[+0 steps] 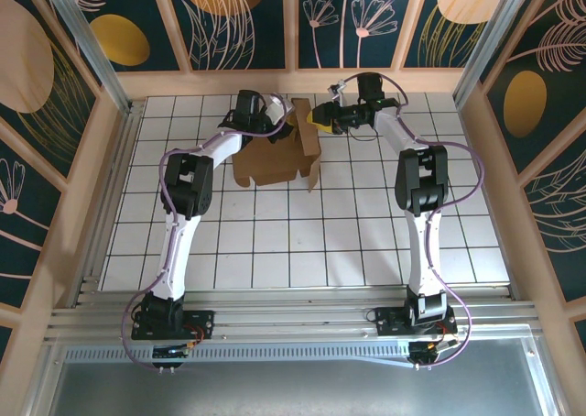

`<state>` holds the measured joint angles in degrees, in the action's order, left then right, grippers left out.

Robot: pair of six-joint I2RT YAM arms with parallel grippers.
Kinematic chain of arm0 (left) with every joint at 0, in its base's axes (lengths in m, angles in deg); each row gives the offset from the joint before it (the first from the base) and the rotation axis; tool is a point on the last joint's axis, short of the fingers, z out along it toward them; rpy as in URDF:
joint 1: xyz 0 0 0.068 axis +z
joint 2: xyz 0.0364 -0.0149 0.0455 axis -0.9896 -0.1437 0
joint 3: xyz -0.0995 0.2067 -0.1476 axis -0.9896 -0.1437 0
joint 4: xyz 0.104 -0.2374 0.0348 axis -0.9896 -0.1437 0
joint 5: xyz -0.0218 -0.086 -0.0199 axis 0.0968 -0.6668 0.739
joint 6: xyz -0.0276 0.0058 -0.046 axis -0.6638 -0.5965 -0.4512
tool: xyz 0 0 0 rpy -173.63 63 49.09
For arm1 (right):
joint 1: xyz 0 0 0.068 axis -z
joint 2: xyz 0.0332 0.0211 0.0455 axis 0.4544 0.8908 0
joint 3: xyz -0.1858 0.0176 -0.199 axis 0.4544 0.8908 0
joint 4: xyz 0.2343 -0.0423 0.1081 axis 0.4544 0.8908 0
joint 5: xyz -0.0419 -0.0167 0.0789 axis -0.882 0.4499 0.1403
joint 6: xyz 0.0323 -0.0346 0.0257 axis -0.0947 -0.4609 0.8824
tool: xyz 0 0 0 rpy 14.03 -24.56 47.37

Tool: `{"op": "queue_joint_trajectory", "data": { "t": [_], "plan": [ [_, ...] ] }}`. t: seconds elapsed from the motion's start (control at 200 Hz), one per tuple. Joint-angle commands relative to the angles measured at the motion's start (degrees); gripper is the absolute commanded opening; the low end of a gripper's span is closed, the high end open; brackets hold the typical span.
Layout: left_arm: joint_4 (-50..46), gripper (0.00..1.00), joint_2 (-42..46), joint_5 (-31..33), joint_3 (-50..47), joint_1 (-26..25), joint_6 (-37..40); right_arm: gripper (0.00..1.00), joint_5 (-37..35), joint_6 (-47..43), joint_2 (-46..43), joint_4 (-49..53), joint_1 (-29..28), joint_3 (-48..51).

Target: Fold the paper box

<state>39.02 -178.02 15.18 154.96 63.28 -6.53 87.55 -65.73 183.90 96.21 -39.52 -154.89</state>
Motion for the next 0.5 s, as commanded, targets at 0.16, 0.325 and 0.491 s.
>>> {"op": "queue_joint_trajectory", "data": {
  "t": [0.16,0.325,0.491],
  "plan": [
    [3.05,0.33,-2.19,0.66,3.69,-0.23,-0.81,0.59,0.00,-0.03,2.11,0.48,-0.49,-0.38],
    [6.92,0.33,-2.82,-0.13,4.15,-0.19,-3.22,0.62,-4.14,-1.68,3.12,3.20,-1.01,-1.87],
    [8.07,0.40,-3.43,-2.06,4.81,-0.24,-1.50,0.50,-6.86,-5.38,5.63,9.17,-0.96,-6.40]
  ]
}}
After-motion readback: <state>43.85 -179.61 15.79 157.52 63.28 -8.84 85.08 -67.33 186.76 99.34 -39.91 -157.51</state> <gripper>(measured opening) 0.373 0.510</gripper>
